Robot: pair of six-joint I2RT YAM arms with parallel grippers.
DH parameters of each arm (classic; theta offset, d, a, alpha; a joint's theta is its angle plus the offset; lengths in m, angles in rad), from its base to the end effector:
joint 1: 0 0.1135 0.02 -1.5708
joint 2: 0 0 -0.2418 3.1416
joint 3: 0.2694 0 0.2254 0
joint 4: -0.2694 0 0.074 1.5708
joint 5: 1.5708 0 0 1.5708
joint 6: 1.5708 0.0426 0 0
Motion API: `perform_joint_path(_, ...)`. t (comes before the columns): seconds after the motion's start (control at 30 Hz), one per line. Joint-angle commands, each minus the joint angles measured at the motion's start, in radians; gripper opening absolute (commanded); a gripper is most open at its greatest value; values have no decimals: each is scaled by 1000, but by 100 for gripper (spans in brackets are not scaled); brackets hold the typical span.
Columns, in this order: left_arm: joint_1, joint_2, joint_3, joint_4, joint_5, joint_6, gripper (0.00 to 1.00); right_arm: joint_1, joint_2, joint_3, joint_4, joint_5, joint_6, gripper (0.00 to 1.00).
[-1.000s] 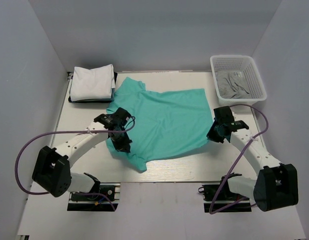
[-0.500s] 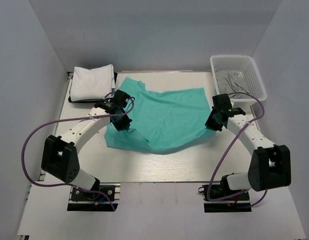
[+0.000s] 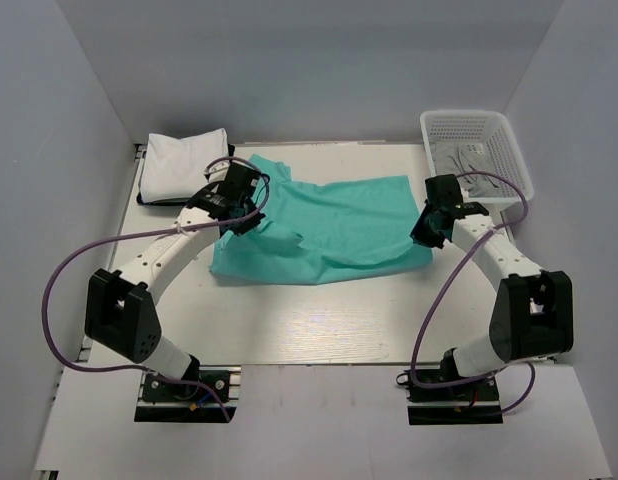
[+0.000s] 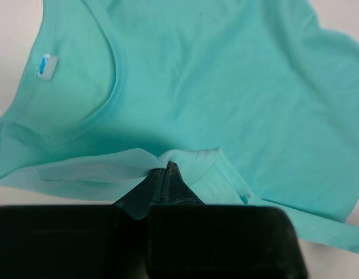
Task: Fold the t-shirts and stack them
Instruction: Fold the flattened tshirt in 1/3 of the way
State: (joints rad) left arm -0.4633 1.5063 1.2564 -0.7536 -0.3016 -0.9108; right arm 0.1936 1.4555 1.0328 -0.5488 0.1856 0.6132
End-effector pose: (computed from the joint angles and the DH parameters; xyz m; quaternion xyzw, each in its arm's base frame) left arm 0.2663 -0.1189 0.2625 -0.2516 0.9162 -0.0640 0.3054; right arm 0.2766 0.0462 0.2236 0.2249 0.9248 0.0339 0.3051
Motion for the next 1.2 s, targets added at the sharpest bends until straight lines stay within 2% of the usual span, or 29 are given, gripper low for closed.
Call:
perform_joint_path(0.0,12,26,57,62,-65,39,0,-17,38,71,16,37,16,0)
perform_joint_path(0.53,103,233,179,91,-165,44,0,-54,282,257,-3,89,83,0)
perform_joint_path(0.57,103,233,179,106,-151,44,0,-57,298,259,-5,100,94,2)
perform_joint_path(0.6,112,250,179,129,-142,53,0,-56,318,269,-5,104,92,16)
perform_joint_path(0.67,123,294,211,129,-142,53,0,-56,318,274,7,103,89,33)
perform_joint_path(0.7,123,311,225,129,-142,53,7,-54,325,285,15,109,91,48)
perform_joint_path(0.73,133,331,276,111,-142,53,43,-54,327,289,16,107,86,55)
perform_joint_path(0.77,146,353,309,85,-142,53,74,-56,322,296,15,103,85,57)
perform_joint_path(0.8,146,386,342,65,-142,53,100,-53,306,300,18,100,60,68)
perform_joint_path(0.83,146,397,389,19,-142,53,100,-51,295,297,20,101,54,68)
perform_joint_path(0.93,146,381,402,10,-142,53,100,-42,217,271,35,80,11,75)
perform_joint_path(1.03,146,333,321,20,-107,70,100,-23,127,150,134,-11,-30,90)
perform_joint_path(1.17,127,243,180,74,-4,79,100,23,98,95,173,-90,-64,90)
